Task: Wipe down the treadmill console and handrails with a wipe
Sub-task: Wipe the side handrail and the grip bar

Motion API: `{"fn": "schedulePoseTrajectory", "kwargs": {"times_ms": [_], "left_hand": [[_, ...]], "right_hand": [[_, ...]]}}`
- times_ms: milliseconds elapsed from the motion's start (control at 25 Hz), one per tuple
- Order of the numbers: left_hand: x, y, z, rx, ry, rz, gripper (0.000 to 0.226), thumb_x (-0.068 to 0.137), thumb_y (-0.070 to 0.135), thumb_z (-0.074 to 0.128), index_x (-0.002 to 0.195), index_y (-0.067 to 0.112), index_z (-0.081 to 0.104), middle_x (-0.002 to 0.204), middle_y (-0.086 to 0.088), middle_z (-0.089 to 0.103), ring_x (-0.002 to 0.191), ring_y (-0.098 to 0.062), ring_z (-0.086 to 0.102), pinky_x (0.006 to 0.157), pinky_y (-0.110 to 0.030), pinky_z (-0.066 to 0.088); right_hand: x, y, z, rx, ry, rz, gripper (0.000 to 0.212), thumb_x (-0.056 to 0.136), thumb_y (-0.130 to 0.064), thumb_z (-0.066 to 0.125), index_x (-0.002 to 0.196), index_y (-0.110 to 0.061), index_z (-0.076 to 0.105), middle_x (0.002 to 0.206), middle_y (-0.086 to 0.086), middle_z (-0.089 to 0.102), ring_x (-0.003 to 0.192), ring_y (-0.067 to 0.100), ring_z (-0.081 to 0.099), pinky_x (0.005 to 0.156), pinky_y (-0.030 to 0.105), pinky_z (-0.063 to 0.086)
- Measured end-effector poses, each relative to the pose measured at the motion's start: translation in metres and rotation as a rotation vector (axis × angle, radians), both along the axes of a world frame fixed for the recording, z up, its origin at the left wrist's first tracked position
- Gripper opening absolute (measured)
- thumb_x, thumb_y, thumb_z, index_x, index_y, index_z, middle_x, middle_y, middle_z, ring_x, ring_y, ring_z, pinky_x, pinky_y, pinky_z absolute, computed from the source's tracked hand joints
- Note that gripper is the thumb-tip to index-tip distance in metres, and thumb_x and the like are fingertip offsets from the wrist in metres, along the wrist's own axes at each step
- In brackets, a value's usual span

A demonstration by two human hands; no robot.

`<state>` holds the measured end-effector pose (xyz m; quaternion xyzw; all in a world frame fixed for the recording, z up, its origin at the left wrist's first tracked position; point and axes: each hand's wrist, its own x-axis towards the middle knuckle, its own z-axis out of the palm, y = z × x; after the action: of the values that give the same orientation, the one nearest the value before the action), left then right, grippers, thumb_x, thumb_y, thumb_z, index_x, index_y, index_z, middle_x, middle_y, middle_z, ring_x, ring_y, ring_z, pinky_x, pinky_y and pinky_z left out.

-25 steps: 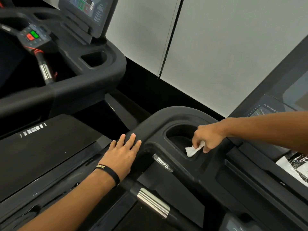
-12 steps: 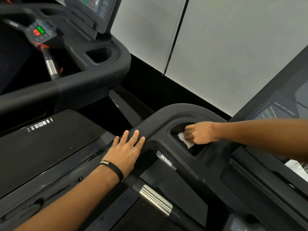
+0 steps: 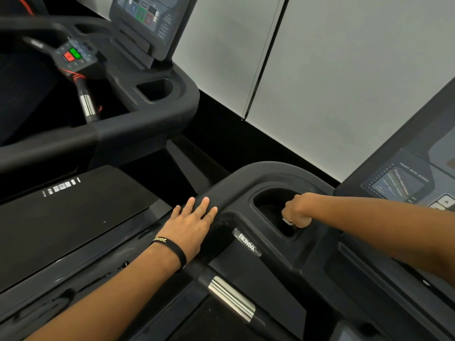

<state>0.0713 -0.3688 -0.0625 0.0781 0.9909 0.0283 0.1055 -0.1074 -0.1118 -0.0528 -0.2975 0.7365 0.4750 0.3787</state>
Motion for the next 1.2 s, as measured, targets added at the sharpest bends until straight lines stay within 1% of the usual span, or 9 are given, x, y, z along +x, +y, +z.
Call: {"fn": "schedulePoseTrajectory", "kwargs": {"times_ms": [200, 360, 520, 640, 720, 800, 880, 1040, 1200], "left_hand": [[-0.003, -0.004, 0.005, 0.010, -0.027, -0.010, 0.080, 0.095, 0.005, 0.048, 0.153, 0.025, -0.002, 0.162, -0.005, -0.009, 0.148, -0.033, -0.003, 0.120, -0.048, 0.014], [-0.002, -0.002, 0.005, -0.015, -0.024, -0.025, 0.079, 0.095, 0.006, 0.048, 0.154, 0.023, -0.002, 0.162, -0.006, -0.007, 0.148, -0.035, -0.001, 0.119, -0.050, 0.017], [-0.001, -0.005, 0.001, -0.028, -0.010, -0.042, 0.081, 0.095, 0.005, 0.049, 0.154, 0.023, -0.003, 0.162, -0.007, -0.008, 0.148, -0.036, -0.001, 0.119, -0.050, 0.018], [-0.001, -0.005, 0.001, -0.023, -0.008, -0.050, 0.081, 0.094, 0.005, 0.049, 0.154, 0.022, -0.003, 0.162, -0.007, -0.008, 0.148, -0.036, -0.001, 0.119, -0.050, 0.018], [-0.002, -0.007, 0.000, -0.023, -0.011, -0.060, 0.081, 0.094, 0.004, 0.049, 0.154, 0.022, -0.003, 0.162, -0.008, -0.008, 0.148, -0.036, -0.001, 0.119, -0.050, 0.018], [-0.003, -0.007, -0.002, -0.022, -0.007, -0.069, 0.081, 0.094, 0.003, 0.049, 0.154, 0.021, -0.003, 0.162, -0.008, -0.008, 0.148, -0.037, -0.001, 0.119, -0.050, 0.018], [-0.003, -0.008, -0.001, -0.028, -0.007, -0.073, 0.082, 0.093, 0.002, 0.048, 0.154, 0.021, -0.003, 0.162, -0.008, -0.008, 0.148, -0.037, 0.000, 0.119, -0.050, 0.019], [-0.005, -0.008, -0.001, -0.034, -0.016, -0.080, 0.083, 0.093, 0.004, 0.051, 0.154, 0.021, -0.004, 0.162, -0.009, -0.008, 0.148, -0.037, 0.000, 0.119, -0.050, 0.019], [-0.005, -0.008, -0.001, -0.021, -0.023, -0.085, 0.084, 0.093, 0.007, 0.053, 0.154, 0.022, -0.003, 0.162, -0.008, -0.007, 0.148, -0.037, 0.000, 0.119, -0.050, 0.018]], "right_hand": [[0.004, 0.005, 0.005, -0.336, 0.090, -0.344, 0.035, 0.102, -0.031, 0.052, 0.124, -0.003, 0.058, 0.112, 0.012, 0.057, 0.094, 0.028, 0.057, 0.080, 0.037, 0.047], [0.020, -0.001, -0.005, -0.393, 0.141, -0.399, 0.029, 0.098, -0.016, 0.055, 0.125, -0.005, 0.056, 0.119, 0.014, 0.057, 0.092, 0.029, 0.057, 0.077, 0.036, 0.048], [0.032, -0.012, 0.001, -0.610, 0.007, -0.647, 0.023, 0.086, 0.004, 0.046, 0.093, -0.002, 0.067, 0.088, 0.010, 0.064, 0.081, 0.026, 0.059, 0.069, 0.034, 0.049], [0.044, -0.001, 0.022, -0.915, -0.034, -0.963, 0.038, 0.082, 0.015, 0.046, 0.077, -0.009, 0.075, 0.078, 0.007, 0.067, 0.073, 0.017, 0.060, 0.061, 0.024, 0.050], [0.049, 0.014, 0.037, -1.183, 0.078, -1.081, 0.036, 0.089, 0.011, 0.052, 0.094, -0.012, 0.079, 0.088, 0.004, 0.073, 0.082, 0.016, 0.067, 0.067, 0.024, 0.053], [0.074, 0.024, 0.047, -1.334, 0.311, -0.820, 0.036, 0.095, 0.000, 0.051, 0.114, -0.019, 0.076, 0.105, 0.000, 0.075, 0.100, 0.017, 0.069, 0.082, 0.026, 0.052], [0.109, 0.024, 0.031, -1.397, 0.262, -0.459, 0.042, 0.095, -0.009, 0.049, 0.131, -0.024, 0.066, 0.130, -0.006, 0.066, 0.122, 0.011, 0.060, 0.099, 0.024, 0.047], [0.184, 0.045, -0.012, -1.146, 0.113, -0.306, 0.062, 0.104, -0.033, 0.045, 0.159, -0.019, 0.021, 0.164, -0.009, 0.007, 0.152, 0.005, 0.003, 0.125, 0.032, 0.008], [0.219, 0.083, -0.019, -0.976, 0.285, -0.001, 0.060, 0.086, -0.028, 0.060, 0.145, -0.019, 0.051, 0.150, -0.004, 0.050, 0.143, 0.014, 0.040, 0.115, 0.038, 0.026]]}}
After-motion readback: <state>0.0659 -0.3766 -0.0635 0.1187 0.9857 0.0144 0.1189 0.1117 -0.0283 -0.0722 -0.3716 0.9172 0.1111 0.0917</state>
